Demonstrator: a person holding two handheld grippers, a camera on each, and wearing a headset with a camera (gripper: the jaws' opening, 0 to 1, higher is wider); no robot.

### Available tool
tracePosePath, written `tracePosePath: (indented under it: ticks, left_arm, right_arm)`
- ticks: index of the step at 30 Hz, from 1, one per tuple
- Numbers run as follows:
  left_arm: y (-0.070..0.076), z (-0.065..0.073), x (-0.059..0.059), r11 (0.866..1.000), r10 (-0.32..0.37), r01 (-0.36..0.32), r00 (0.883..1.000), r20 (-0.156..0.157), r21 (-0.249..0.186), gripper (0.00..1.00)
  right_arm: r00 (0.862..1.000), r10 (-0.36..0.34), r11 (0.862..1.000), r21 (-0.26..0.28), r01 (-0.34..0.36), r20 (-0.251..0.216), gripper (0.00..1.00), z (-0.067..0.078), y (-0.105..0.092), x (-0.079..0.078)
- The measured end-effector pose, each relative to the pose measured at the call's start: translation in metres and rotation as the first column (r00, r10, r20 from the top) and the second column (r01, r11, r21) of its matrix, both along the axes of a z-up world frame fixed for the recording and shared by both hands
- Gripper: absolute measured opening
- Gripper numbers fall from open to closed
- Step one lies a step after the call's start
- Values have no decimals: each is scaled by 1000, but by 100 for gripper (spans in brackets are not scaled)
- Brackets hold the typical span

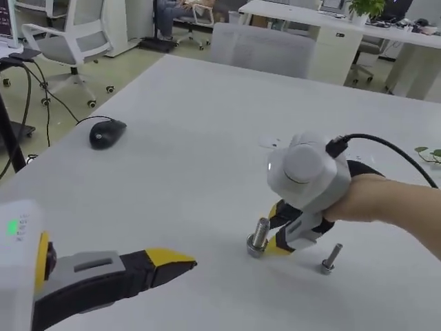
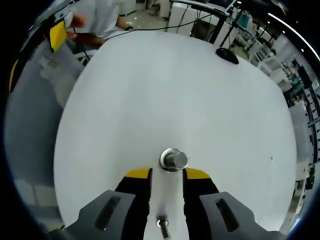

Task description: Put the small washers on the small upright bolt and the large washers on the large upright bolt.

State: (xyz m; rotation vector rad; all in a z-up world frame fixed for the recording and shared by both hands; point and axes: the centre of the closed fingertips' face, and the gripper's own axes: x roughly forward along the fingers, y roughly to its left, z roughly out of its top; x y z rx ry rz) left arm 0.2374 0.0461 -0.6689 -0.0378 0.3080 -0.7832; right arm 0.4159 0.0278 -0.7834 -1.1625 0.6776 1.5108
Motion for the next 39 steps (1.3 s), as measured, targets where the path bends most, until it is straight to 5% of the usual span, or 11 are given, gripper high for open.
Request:
tracePosePath:
  ticks: [9,13,17,23,26,29,34,37,39]
  left_arm:
    - [-7,3,1,999,-41,41,999,14,11,57]
    - [-10,3,1,998,-54,53,998,16,18,57]
    - [-12,4,1,998,-63,63,998,14,27,57]
    - [-16,5,-1,997,-75,74,997,15,34,57]
    - [-20,4,-2,996,-81,80,997,15,38,57]
    - [-23,6,-1,996,-82,81,996,20,33,57]
    - [-27,8,-3,996,-80,80,996,28,28,57]
    - [-28,10,-5,997,-76,76,997,33,18,57]
    - [-28,9,-6,997,-74,73,997,32,21,57]
  right_arm:
    - [998,-56,987,153,53,16,25,33,-21,-33]
    - [997,-76,981,182,70,27,25,39,-34,-47]
    - [992,-128,954,273,122,6,25,50,-47,-61]
    - [978,-203,883,423,203,-45,26,64,-70,-80]
    - [971,-227,867,439,234,-68,27,61,-87,-90]
    - [960,-259,818,505,275,-104,29,66,-97,-99]
    - [936,-294,697,627,347,-191,32,80,-115,-115]
    - [923,-330,664,646,377,-199,33,80,-129,-121]
    - [909,-347,625,666,407,-230,34,80,-136,-126]
